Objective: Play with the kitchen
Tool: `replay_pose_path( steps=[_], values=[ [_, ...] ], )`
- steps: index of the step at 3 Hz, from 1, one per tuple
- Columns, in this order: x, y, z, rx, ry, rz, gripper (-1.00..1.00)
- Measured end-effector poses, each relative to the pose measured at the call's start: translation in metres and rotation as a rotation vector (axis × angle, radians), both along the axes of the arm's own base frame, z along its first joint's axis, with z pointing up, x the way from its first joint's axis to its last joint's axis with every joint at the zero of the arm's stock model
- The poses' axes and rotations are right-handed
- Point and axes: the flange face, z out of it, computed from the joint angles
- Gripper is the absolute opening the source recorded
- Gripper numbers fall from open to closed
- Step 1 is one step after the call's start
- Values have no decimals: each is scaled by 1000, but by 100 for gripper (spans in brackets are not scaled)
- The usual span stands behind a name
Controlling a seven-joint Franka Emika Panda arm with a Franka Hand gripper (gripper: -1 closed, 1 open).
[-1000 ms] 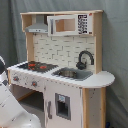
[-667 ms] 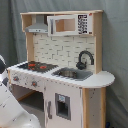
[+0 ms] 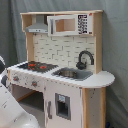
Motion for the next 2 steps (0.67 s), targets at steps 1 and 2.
replay_pose_path(
  steps=[1,2],
  values=[
    [-1,0,2,2,0,-4,100],
    [-7,1,11,5,1,-21,100]
  ],
)
